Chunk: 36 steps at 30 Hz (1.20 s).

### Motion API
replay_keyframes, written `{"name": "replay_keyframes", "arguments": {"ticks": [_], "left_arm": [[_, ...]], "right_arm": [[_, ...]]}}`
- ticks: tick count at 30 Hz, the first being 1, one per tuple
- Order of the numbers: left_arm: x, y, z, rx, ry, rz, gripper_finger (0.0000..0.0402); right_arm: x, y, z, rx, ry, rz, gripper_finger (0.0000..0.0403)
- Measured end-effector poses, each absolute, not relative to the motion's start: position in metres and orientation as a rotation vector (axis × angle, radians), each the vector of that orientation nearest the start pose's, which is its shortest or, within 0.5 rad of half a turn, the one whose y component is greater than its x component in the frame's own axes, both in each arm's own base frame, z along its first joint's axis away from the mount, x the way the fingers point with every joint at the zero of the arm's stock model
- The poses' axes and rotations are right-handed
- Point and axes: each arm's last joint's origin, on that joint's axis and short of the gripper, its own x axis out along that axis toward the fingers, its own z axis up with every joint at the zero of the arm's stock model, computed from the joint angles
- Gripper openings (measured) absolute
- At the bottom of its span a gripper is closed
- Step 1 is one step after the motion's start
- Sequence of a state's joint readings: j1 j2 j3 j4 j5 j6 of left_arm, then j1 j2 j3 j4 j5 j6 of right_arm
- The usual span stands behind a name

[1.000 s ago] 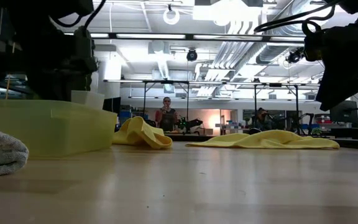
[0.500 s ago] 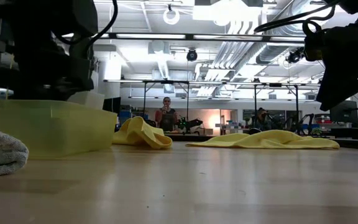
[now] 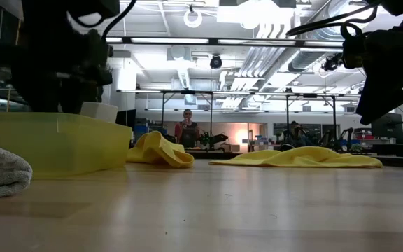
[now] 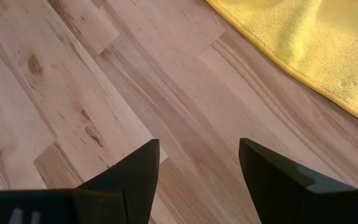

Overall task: Fold microfiber towels
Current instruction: Fold the bottom yellow microfiber towel

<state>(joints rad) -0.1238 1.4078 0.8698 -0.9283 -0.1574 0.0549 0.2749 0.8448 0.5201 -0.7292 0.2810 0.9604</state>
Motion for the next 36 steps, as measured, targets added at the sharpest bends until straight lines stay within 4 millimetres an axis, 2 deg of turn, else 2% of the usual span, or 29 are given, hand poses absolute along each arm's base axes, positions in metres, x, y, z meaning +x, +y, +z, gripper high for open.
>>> {"name": "replay_keyframes", "arguments": {"ticks": [3,6,8,13,16,20,24,31,36], "left_arm": [[0.225,-0.023,0.210,0.196,1.514,-0.014,0.0176],[0.217,-0.023,0.219,0.011,1.521,-0.061,0.0169],[0.209,-0.022,0.219,-0.127,1.520,-0.089,0.0146],[0.193,-0.019,0.207,-0.410,1.520,-0.014,0.0022],[0.194,-0.019,0.194,-0.623,1.474,0.031,0.0013],[0.195,-0.020,0.178,-0.781,1.449,0.130,0.0003],[0.194,-0.018,0.172,-0.837,1.427,0.266,0.0001],[0.185,-0.017,0.161,-0.869,1.469,0.334,0.0000],[0.179,-0.013,0.152,-0.847,1.461,0.449,0.0000]], "right_arm": [[0.140,0.031,0.197,0.587,0.907,-0.479,0.0210],[0.140,0.031,0.197,0.588,0.907,-0.479,0.0210],[0.140,0.031,0.197,0.588,0.907,-0.479,0.0210],[0.140,0.031,0.197,0.588,0.907,-0.479,0.0210],[0.140,0.031,0.197,0.588,0.907,-0.479,0.0210],[0.140,0.031,0.197,0.588,0.906,-0.479,0.0210],[0.140,0.031,0.197,0.588,0.906,-0.479,0.0210],[0.140,0.031,0.197,0.564,0.911,-0.467,0.0210],[0.140,0.031,0.197,0.564,0.911,-0.466,0.0210]]}}
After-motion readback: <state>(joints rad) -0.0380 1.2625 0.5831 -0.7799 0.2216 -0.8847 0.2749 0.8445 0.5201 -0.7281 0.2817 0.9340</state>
